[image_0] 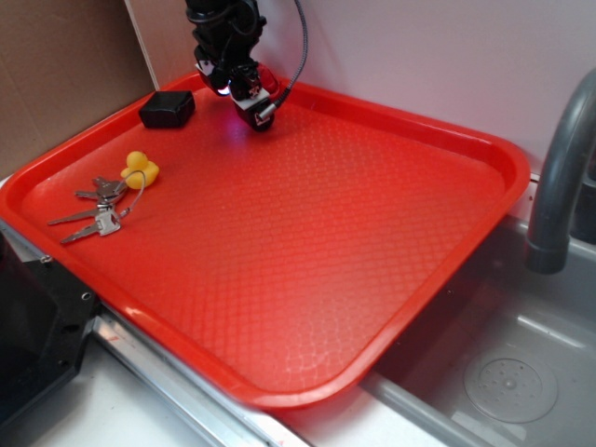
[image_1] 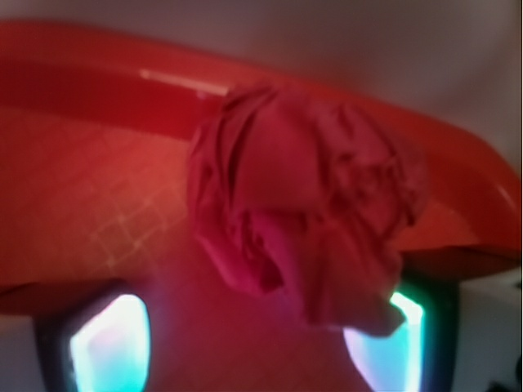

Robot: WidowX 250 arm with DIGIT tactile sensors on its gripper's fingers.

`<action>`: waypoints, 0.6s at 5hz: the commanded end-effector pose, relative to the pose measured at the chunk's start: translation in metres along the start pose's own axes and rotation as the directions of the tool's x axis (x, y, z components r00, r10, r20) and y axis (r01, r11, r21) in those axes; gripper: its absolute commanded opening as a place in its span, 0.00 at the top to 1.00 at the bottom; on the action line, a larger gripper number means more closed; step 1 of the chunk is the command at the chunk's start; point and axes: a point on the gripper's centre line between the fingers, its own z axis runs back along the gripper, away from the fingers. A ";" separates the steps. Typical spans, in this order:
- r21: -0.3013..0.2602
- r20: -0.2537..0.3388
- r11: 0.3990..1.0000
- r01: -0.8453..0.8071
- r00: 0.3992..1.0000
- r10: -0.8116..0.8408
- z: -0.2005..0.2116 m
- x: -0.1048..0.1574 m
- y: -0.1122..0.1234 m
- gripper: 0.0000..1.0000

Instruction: Grab the red paper.

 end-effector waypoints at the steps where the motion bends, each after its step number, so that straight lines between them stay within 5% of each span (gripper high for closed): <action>1: 0.061 0.051 0.997 -0.047 0.998 0.044 0.014 0.021 0.018 0.00; 2: 0.084 0.062 0.989 -0.118 0.992 0.113 0.025 0.020 0.026 0.00; 3: 0.043 0.094 0.981 -0.189 0.978 0.185 0.038 0.017 0.035 0.00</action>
